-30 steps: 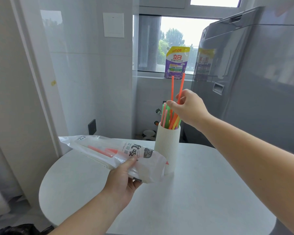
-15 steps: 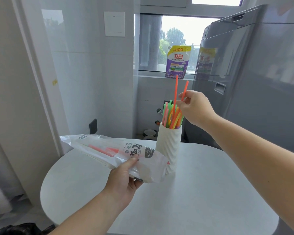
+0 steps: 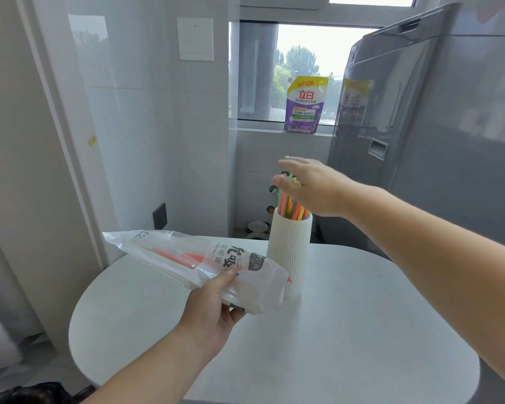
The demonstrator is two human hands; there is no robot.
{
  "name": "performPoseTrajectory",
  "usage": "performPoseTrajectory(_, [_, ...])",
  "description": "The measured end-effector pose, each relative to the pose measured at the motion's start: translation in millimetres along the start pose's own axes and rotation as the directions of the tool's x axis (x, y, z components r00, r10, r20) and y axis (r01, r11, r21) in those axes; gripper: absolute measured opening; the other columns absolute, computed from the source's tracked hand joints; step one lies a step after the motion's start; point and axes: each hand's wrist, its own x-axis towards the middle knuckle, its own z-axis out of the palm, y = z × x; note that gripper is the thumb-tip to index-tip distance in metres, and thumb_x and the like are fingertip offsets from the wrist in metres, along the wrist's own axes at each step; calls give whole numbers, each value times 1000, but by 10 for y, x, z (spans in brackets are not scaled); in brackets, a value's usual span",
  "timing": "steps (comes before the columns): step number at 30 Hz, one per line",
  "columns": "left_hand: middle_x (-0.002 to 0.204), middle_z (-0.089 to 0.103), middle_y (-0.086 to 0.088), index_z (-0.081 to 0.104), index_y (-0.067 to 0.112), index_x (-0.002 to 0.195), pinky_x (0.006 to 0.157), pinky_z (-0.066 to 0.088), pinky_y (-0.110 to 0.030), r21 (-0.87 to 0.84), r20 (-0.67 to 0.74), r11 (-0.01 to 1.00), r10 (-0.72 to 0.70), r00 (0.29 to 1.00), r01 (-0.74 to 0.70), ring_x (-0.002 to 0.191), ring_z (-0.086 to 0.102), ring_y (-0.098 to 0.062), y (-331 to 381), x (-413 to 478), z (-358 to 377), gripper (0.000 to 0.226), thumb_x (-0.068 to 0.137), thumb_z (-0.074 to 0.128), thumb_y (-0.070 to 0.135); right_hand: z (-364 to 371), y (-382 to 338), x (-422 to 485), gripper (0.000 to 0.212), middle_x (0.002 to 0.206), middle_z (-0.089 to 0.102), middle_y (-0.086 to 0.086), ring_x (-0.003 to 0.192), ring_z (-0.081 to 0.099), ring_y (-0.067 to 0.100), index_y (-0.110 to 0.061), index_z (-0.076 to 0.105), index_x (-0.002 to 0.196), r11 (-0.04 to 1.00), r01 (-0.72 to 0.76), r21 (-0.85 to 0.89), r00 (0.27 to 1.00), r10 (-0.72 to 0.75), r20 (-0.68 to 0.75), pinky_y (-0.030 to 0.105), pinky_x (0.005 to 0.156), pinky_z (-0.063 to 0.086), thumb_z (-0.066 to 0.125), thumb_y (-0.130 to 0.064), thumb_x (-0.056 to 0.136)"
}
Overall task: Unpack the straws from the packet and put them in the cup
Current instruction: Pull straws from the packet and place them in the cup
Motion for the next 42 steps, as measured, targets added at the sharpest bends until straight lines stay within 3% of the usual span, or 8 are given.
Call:
performPoseTrajectory(4, [109,79,-13,70,8,123,55,62,-33,-1,-5,1000,-7,1000,7,86,76,-24,-11,-7,-3,29,95,65,8,173,86,-84,70,171,13,-3,157,8,21,-25,15,161,995,32,-91,999,-28,47,50,125,17,27,-60,102])
performPoseTrajectory(8, [106,80,-10,71,8,122,57,62,-32,0,16,1000,-9,1000,9,83,75,-22,7,-16,14,27,95,65,10,52,55,-145,64,168,23,2,155,15,22,-21,24,160,998,52,33,975,-44,-219,44,123,18,37,-50,104])
performPoseTrajectory(13, [106,80,-10,72,11,118,56,61,-32,21,40,998,62,997,-63,85,75,-22,61,-45,51,23,96,64,10,218,-248,-767,24,103,59,-3,103,55,17,-17,60,106,885,73,460,746,258,-614,33,86,46,41,-30,101])
performPoseTrajectory(16, [110,80,-9,71,12,122,62,61,-35,62,90,989,131,987,-136,92,77,-23,78,-94,109,27,95,66,10,567,-472,-1222,20,103,58,-9,90,56,-5,-24,53,106,511,-139,848,838,517,-174,18,72,46,37,-34,105])
performPoseTrajectory(19, [115,79,-7,69,17,126,71,61,-40,200,169,946,223,960,-255,102,76,-25,42,-173,167,31,97,64,9,903,-503,-1383,35,112,70,-1,101,68,16,-27,60,107,-64,-432,899,750,529,398,37,86,54,32,-49,106])
performPoseTrajectory(23, [115,79,-2,68,21,126,76,60,-42,363,251,864,271,929,-350,104,75,-26,-59,-264,242,31,98,63,8,1109,-538,-1380,41,110,78,6,101,74,28,-19,68,118,-412,-382,827,623,546,560,41,89,55,41,-47,104])
performPoseTrajectory(35, [109,78,20,72,34,112,82,56,-17,521,350,684,375,858,-511,105,72,0,-53,-345,213,35,94,70,4,1266,-577,-1490,43,104,80,7,80,79,24,-19,69,119,-578,-388,718,646,385,659,44,80,57,31,-36,108])
performPoseTrajectory(42, [119,78,1,76,29,119,94,57,-43,381,333,879,158,930,-286,113,73,-20,-26,-387,256,30,102,57,12,1258,-598,-1447,41,94,76,5,68,62,23,-21,70,115,-437,-536,722,575,438,691,31,58,48,35,-40,104])
